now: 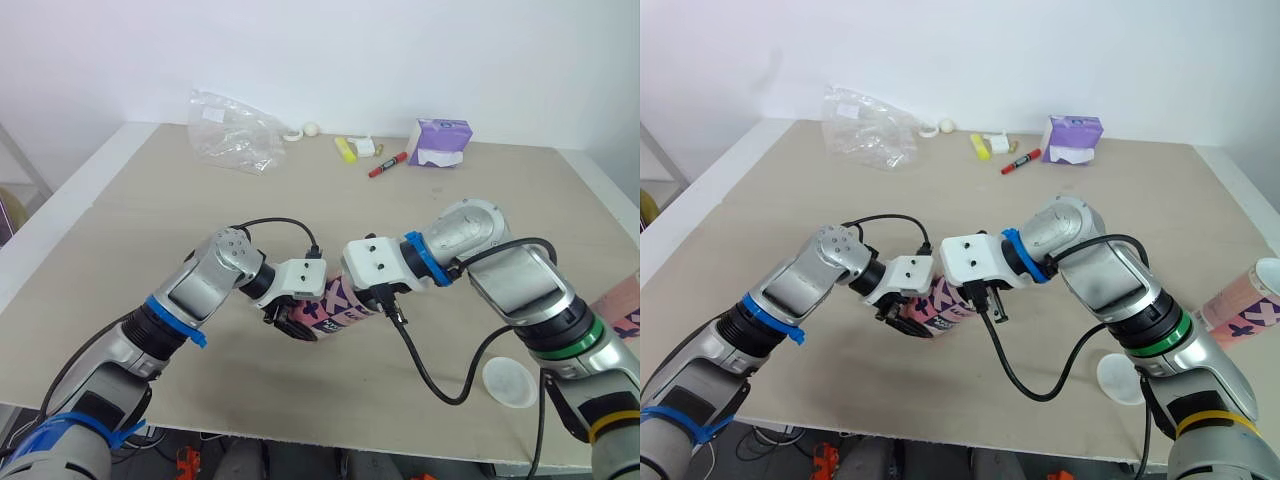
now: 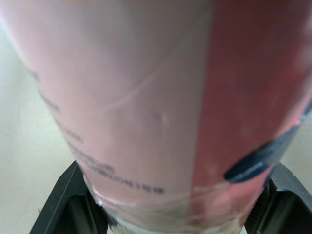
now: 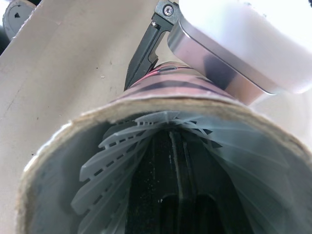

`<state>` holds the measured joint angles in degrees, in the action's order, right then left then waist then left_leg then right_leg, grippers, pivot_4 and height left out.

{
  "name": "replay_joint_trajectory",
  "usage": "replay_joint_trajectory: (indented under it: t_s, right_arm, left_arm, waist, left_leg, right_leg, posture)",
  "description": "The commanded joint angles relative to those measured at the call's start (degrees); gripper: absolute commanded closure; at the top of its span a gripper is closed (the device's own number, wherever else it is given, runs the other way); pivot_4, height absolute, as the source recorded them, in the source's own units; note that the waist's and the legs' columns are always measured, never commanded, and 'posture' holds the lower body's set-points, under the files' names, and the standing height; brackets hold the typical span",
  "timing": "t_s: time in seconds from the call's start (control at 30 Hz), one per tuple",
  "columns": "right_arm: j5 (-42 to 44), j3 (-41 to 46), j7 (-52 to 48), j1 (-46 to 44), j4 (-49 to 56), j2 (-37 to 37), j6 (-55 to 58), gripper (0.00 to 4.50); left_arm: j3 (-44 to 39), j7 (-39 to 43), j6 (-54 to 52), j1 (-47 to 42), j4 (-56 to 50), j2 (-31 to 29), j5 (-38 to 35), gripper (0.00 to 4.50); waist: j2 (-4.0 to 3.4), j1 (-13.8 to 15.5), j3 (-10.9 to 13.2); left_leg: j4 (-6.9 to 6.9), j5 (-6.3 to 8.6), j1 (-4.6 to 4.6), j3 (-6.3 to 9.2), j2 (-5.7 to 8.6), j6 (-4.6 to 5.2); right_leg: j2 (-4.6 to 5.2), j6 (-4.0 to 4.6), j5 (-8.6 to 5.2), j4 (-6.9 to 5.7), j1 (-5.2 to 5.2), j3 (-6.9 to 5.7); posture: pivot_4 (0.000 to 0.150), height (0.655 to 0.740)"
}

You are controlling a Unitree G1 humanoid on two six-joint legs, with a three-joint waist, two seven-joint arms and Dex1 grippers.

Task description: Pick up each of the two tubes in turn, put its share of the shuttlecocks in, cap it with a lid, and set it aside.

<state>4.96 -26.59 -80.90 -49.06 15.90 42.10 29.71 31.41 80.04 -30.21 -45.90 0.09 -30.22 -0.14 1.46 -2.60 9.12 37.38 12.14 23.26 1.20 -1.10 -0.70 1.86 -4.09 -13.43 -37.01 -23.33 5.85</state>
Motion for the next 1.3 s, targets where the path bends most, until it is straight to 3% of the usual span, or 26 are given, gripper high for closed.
replay_joint_trajectory:
  t_s: [0.03,0.33,0.63,0.93,1.13,1.3]
  right_arm:
    - [2.1,1.9,-0.1,0.4,2.9,0.7,2.0,4.44]
    - [16.8,22.6,-0.8,6.1,10.9,14.6,12.4,4.44]
    - [26.3,39.0,3.1,18.3,12.0,21.3,18.3,4.44]
    - [26.8,47.3,6.6,35.6,15.2,23.0,16.2,4.44]
    - [25.1,48.9,6.4,42.8,14.7,24.7,13.0,4.44]
    - [17.9,49.7,4.0,51.4,10.0,28.1,4.4,4.44]
  left_arm:
    - [1.6,-4.0,1.6,1.0,2.1,0.9,3.0,1.66]
    - [1.0,-4.6,8.2,1.7,6.1,1.6,3.6,1.66]
    - [-3.7,-6.4,13.1,3.8,9.3,5.5,-0.2,1.66]
    - [-11.8,-8.2,16.5,10.0,10.1,16.6,-11.9,1.66]
    - [-10.2,-7.9,25.2,12.8,14.0,19.7,-11.3,1.66]
    - [-7.8,-6.7,35.3,14.0,19.0,20.0,-8.2,1.66]
  waist:
    - [0.0,0.1,0.0]
    - [-0.02,1.5,0.1]
    - [-0.04,1.6,0.1]
    - [-0.15,1.7,0.4]
    - [-0.37,1.7,0.6]
    - [-0.35,1.6,0.6]
  left_leg:
    - [0.0,0.0,0.01,0.0,0.0,0.0]
    - [0.01,-0.01,0.51,-0.03,0.4,0.01]
    - [0.02,-0.02,0.87,0.06,0.43,0.04]
    - [0.01,0.06,1.53,0.11,0.53,0.06]
    - [-0.03,0.19,1.59,0.32,0.48,0.13]
    - [0.05,0.19,1.48,0.31,0.51,0.13]
  right_leg:
    - [0.02,0.0,0.0,0.0,0.0,0.0]
    - [0.63,-0.12,-0.07,0.33,-0.03,-0.11]
    - [0.72,-0.18,-0.05,0.41,0.03,-0.43]
    - [0.62,-0.87,-0.05,0.47,-0.38,-0.39]
    - [0.39,-0.66,-0.11,0.47,-0.4,-0.41]
    - [0.44,-0.83,-0.17,0.5,-0.22,-0.44]
  posture:
    - [0.15,0.74]
    - [0.15,0.74]
    - [0.15,0.74]
    - [0.15,0.74]
    - [0.15,0.74]
    - [0.15,0.74]
